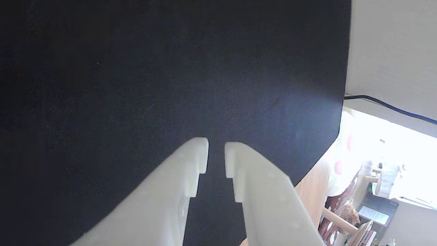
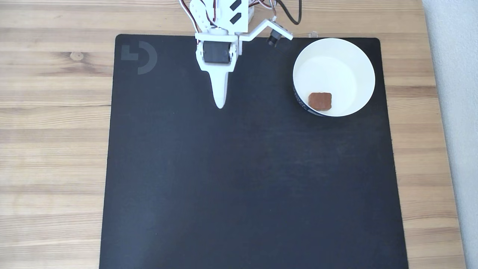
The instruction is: Pick up the toy and place it on the plate
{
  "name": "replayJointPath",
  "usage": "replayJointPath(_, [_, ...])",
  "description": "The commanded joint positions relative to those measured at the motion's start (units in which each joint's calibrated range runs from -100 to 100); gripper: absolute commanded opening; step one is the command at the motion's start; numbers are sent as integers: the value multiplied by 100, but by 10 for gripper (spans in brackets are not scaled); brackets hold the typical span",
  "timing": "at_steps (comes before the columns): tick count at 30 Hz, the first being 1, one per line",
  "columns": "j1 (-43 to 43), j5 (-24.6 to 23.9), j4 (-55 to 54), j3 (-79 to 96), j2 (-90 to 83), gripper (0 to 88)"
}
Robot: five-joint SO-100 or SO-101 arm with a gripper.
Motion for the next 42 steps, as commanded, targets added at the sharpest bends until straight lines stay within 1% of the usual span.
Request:
replayJointPath(1, [42, 30, 37, 69, -83, 22])
replayJointPath(42, [9, 25, 37, 60, -58, 23])
